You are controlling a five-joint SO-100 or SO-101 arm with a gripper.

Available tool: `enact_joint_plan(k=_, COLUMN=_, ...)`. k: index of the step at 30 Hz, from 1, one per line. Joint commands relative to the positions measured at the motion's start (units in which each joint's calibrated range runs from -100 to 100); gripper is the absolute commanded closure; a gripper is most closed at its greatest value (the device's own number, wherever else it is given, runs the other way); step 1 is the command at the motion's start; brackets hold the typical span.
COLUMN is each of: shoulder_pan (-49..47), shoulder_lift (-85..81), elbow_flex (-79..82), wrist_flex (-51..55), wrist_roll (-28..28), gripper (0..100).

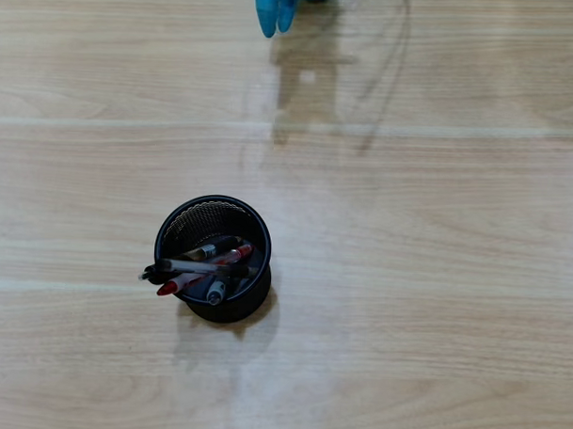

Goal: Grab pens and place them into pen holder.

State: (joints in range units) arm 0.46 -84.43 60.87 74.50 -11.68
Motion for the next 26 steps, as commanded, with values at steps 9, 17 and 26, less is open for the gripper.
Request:
enact_joint_plan(k=9, shoulder_pan=-3.13, shoulder_lift=-15.49, elbow_flex=32.25, wrist_flex=-1.92, wrist_roll=3.06, gripper=87)
enact_joint_plan(k=17, shoulder_pan=-4.09, shoulder_lift=-14.98, elbow_flex=31.98, wrist_flex=-2.01, wrist_roll=3.01, gripper=87)
enact_joint_plan(k=26, shoulder_pan=-4.01, shoulder_lift=-14.98, elbow_flex=31.98, wrist_flex=-2.01, wrist_roll=3.01, gripper=87)
